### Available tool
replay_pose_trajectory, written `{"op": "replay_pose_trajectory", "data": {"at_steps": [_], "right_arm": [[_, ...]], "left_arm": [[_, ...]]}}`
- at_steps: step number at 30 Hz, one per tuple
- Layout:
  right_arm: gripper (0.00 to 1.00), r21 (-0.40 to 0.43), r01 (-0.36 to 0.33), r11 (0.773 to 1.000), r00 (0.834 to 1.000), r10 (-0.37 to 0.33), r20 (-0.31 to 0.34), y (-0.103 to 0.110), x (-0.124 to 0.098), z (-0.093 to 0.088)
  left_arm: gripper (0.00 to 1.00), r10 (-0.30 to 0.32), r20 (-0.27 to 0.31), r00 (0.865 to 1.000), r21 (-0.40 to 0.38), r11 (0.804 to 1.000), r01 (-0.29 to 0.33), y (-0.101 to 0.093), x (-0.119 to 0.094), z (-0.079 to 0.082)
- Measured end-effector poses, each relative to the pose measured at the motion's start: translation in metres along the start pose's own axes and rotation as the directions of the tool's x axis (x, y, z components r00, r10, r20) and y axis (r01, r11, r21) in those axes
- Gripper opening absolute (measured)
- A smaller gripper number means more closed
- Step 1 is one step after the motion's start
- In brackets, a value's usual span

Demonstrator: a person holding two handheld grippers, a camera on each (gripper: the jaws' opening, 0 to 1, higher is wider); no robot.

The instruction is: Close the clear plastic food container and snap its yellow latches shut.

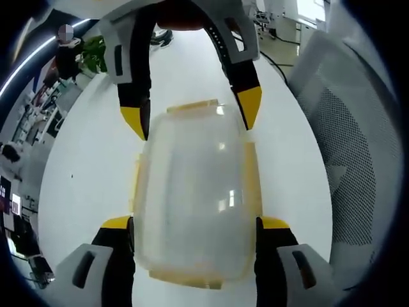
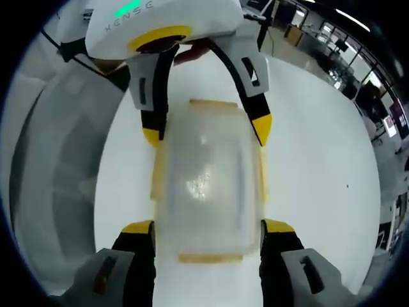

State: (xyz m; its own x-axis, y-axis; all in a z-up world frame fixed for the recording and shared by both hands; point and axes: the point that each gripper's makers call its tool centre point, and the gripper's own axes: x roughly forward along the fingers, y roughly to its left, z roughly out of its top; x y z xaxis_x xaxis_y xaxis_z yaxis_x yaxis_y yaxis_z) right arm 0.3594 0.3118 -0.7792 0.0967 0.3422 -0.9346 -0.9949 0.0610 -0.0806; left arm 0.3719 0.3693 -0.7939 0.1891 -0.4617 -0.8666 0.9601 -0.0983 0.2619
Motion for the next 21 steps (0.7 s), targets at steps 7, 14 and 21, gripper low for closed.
{"op": "replay_pose_trajectory", "data": {"at_steps": [7,14,21], "right_arm": [[0.66,-0.002,-0.002,1.000,1.000,0.002,0.001,-0.009,0.000,-0.001],[0.66,-0.008,-0.003,1.000,1.000,0.003,0.000,-0.015,0.001,-0.002],[0.66,-0.010,-0.004,1.000,1.000,0.004,0.004,-0.024,0.001,-0.002]], "left_arm": [[0.77,0.000,0.003,1.000,-0.005,1.000,0.000,0.008,0.001,-0.001],[0.77,0.003,0.003,1.000,-0.010,1.000,-0.003,0.014,0.004,-0.002],[0.77,0.002,0.001,1.000,-0.013,1.000,-0.002,0.022,0.005,-0.002]]}}
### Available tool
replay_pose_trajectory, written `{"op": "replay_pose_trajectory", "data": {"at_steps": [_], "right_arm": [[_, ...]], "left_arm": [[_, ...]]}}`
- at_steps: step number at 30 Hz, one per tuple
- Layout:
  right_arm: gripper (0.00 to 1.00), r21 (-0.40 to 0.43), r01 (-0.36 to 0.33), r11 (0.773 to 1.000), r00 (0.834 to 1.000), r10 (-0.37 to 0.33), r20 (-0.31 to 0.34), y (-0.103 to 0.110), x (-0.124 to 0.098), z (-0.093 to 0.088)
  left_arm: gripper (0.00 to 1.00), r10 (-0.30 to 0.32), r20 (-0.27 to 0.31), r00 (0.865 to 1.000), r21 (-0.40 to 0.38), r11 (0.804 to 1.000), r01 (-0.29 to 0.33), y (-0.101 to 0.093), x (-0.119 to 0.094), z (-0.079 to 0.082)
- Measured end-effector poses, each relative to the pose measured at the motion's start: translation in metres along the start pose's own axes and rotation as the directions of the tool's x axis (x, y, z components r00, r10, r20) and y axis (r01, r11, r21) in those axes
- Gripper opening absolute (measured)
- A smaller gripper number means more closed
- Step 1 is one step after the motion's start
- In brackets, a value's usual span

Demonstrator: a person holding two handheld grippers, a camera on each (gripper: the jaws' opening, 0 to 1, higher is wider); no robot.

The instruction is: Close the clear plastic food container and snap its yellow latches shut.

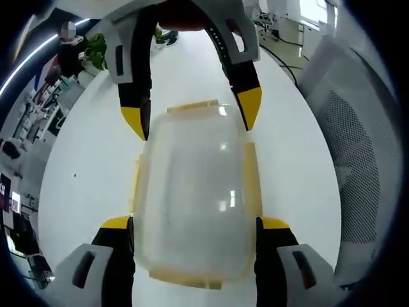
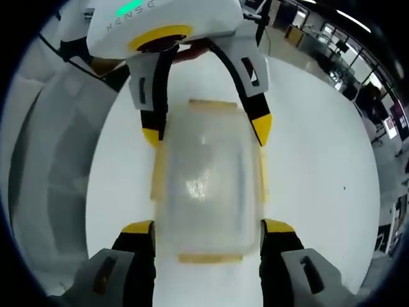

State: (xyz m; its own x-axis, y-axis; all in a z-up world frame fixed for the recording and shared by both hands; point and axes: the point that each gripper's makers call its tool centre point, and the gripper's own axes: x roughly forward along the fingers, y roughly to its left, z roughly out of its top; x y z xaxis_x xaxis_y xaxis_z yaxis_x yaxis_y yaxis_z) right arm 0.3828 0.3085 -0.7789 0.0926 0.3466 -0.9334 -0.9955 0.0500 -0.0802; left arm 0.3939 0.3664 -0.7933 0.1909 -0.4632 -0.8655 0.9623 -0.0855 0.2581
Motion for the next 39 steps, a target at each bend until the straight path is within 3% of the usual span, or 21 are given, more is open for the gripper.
{"op": "replay_pose_trajectory", "data": {"at_steps": [39], "right_arm": [[0.66,-0.020,-0.005,1.000,1.000,0.005,-0.018,-0.034,0.001,-0.006]], "left_arm": [[0.78,0.006,0.005,1.000,-0.022,1.000,-0.006,0.031,0.009,-0.001]]}}
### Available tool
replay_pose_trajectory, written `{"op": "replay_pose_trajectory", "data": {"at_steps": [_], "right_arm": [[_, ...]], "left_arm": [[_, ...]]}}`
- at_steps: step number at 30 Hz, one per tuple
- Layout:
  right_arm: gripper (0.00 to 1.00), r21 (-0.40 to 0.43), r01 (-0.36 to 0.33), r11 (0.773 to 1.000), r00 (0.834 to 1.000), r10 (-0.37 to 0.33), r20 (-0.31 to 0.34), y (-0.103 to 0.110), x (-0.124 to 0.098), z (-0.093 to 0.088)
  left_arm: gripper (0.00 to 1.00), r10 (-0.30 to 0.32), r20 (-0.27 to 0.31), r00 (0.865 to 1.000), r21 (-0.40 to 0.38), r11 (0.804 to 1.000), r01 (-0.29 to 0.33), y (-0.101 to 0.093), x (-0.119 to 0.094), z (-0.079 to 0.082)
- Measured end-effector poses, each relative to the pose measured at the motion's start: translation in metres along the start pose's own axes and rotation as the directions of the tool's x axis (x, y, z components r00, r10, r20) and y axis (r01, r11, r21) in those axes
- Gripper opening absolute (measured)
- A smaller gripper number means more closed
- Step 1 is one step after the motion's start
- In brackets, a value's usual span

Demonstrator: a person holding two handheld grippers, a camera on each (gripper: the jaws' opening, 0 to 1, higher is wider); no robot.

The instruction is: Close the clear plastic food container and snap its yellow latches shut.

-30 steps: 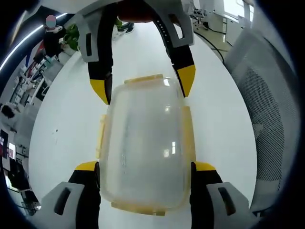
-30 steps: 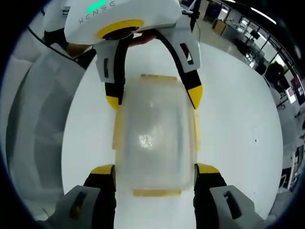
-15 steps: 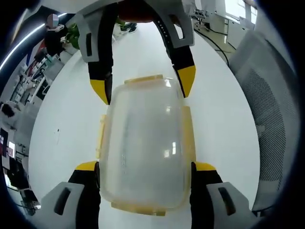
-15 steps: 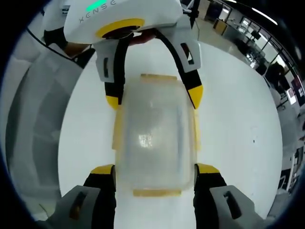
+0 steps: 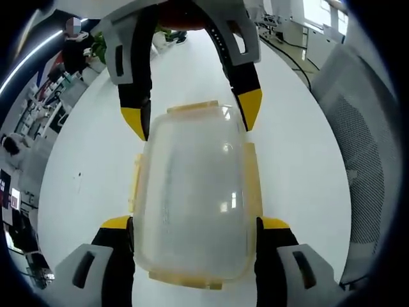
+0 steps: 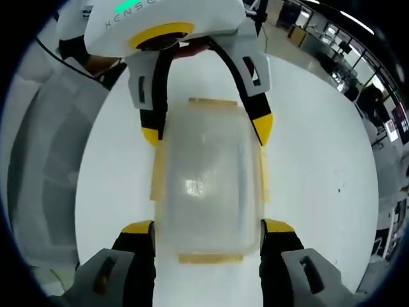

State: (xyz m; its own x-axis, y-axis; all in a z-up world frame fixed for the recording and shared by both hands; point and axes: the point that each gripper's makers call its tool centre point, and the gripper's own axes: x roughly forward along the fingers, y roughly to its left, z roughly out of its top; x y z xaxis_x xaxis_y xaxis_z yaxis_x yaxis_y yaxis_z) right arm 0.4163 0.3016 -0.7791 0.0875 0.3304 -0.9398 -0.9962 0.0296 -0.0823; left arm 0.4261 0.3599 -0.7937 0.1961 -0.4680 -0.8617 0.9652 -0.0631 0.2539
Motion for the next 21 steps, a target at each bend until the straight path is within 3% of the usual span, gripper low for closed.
{"op": "replay_pose_trajectory", "data": {"at_steps": [16,19,21], "right_arm": [[0.67,-0.009,0.003,1.000,1.000,-0.003,-0.002,0.0002,-0.0002,0.0001],[0.83,-0.018,0.032,0.999,0.999,-0.033,-0.025,-0.0025,0.0009,-0.0054],[0.81,-0.027,0.021,0.999,1.000,-0.021,-0.006,0.0011,-0.0014,-0.0022]], "left_arm": [[0.78,0.006,-0.022,1.000,0.017,1.000,-0.005,-0.0001,-0.0006,0.0000],[0.81,0.006,-0.025,1.000,0.030,1.000,-0.006,-0.0037,-0.0024,-0.0004],[0.88,0.016,-0.011,1.000,0.033,0.999,-0.016,-0.0037,-0.0041,0.0015]]}}
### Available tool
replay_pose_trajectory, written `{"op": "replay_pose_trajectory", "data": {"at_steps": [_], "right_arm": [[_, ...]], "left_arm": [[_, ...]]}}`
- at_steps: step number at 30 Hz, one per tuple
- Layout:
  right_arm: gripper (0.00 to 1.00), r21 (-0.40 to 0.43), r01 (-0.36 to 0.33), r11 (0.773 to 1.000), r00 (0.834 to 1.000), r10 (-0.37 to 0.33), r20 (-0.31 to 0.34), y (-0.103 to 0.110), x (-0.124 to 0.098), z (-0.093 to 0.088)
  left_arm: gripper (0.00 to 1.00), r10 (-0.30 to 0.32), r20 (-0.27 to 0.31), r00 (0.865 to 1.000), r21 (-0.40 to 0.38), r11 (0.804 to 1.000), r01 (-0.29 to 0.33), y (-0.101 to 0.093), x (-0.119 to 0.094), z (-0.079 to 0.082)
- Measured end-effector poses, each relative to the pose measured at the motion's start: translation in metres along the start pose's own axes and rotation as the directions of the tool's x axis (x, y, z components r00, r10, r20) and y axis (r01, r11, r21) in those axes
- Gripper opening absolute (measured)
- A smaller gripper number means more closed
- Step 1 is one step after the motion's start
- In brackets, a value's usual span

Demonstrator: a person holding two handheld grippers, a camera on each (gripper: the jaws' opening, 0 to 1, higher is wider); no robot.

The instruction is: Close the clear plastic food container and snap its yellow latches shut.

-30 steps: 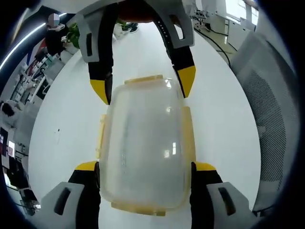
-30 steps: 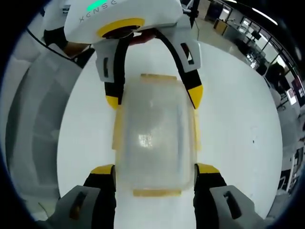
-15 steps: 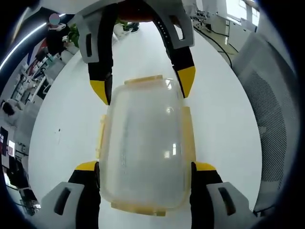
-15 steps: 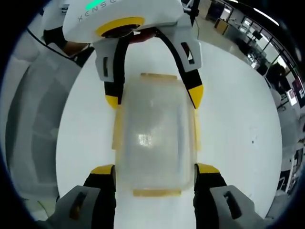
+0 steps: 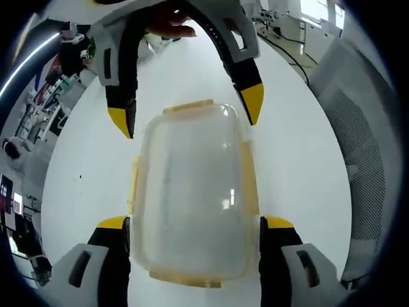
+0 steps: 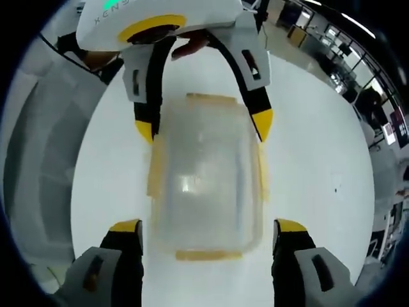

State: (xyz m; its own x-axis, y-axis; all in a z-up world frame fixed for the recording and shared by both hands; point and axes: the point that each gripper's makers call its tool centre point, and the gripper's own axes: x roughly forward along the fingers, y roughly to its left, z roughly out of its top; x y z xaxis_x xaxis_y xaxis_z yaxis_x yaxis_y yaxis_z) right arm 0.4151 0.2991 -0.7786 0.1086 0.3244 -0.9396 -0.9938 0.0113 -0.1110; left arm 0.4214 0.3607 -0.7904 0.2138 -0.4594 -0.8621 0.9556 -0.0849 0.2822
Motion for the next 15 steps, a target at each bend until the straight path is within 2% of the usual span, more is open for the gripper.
{"op": "replay_pose_trajectory", "data": {"at_steps": [2,7,15], "right_arm": [[0.81,0.013,0.007,1.000,1.000,-0.007,0.024,-0.0007,-0.0037,0.0049],[0.81,-0.003,0.021,1.000,1.000,-0.021,0.009,-0.0029,-0.0048,0.0027],[0.80,0.033,0.042,0.999,0.998,-0.043,0.039,-0.0015,-0.0107,0.0046]], "left_arm": [[0.88,0.014,-0.006,1.000,0.005,1.000,-0.014,0.0030,-0.0013,-0.0007],[0.88,0.018,-0.003,1.000,0.011,1.000,-0.018,0.0030,-0.0020,0.0008],[0.87,0.030,0.001,1.000,-0.002,1.000,-0.030,0.0019,-0.0064,0.0016]]}}
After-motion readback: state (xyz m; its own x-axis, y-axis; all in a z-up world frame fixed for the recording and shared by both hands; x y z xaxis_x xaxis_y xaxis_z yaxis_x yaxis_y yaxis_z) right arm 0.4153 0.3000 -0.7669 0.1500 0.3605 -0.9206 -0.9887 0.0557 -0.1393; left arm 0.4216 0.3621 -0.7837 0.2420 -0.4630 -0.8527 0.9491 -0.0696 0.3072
